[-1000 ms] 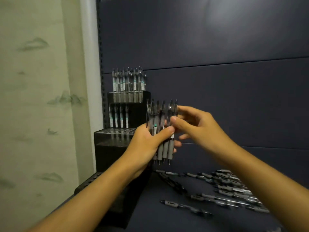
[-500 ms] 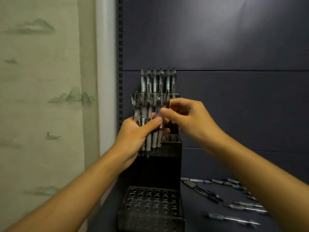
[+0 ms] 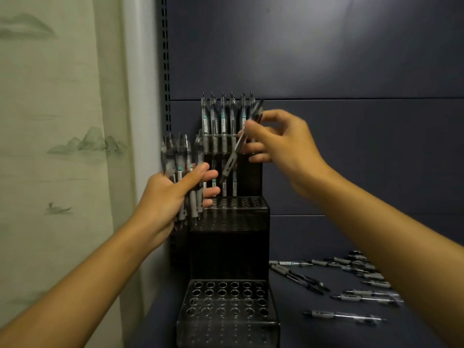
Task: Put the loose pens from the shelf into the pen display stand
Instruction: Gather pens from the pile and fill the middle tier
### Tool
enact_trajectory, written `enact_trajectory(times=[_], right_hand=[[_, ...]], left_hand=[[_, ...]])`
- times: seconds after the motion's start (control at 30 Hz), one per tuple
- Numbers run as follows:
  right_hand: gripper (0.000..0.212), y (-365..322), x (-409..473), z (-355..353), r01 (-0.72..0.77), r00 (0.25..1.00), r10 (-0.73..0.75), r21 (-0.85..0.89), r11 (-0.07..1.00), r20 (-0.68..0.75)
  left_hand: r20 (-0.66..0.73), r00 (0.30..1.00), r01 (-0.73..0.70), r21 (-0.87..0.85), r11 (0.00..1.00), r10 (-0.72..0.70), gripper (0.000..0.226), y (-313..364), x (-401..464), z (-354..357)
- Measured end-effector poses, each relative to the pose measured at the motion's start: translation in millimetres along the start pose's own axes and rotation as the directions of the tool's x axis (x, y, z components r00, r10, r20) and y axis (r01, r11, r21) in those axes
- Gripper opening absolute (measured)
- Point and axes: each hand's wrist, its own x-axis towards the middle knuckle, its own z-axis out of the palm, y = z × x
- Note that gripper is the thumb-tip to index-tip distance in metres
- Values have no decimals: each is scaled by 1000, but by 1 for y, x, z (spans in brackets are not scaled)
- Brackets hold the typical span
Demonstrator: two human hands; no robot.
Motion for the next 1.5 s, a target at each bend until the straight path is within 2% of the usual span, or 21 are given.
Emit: enact_trajectory(times=[0.1, 0.23, 0.37, 0.63, 0.8, 0.93, 1.07, 1.17, 1.27, 1.37, 1.5], right_hand=[[19, 6, 12, -14, 35, 996, -45, -126, 991, -78], [17, 30, 18, -21, 10, 995, -38, -289, 957, -93], [16, 47, 18, -22, -32, 996, 2, -319, 947, -93], [25, 59, 18, -17, -36, 998, 13, -420, 907, -58], [28, 68, 21, -13, -68, 996, 85, -492, 868, 12], [18, 73, 19, -10, -31, 995, 83, -602, 798, 58], [21, 75, 23, -11, 17, 997, 47, -734, 679, 66], [24, 79, 25, -13, -11, 988, 125, -760, 650, 93], [28, 77, 21, -15, 7, 990, 103, -774, 633, 93], [30, 61, 14, -14, 26, 993, 62, -721, 692, 96], [27, 29, -3, 1, 89, 966, 62, -543, 835, 253]], left_hand=[[-2, 1000, -1, 6, 1000, 1, 43, -2, -1, -9], [-17, 1000, -1, 27, 1000, 1, 37, -7, -2, -16], [-11, 1000, -27, 22, 999, 28, 30, -6, -4, -17], [34, 999, -35, 8, 999, 35, 34, -3, -8, -10], [40, 999, -22, -23, 999, 23, 35, -6, -8, -13], [64, 998, -18, -7, 1000, 18, 39, -9, -10, -14], [68, 998, -1, 19, 1000, 0, 37, -10, -12, -15], [73, 997, 14, 24, 1000, -16, 36, -10, -14, -14], [79, 997, 20, 32, 999, -22, 36, -10, -16, -12], [80, 996, 20, 45, 999, -24, 34, -9, -17, -11], [85, 996, 15, 47, 999, -19, 32, -8, -16, -3]])
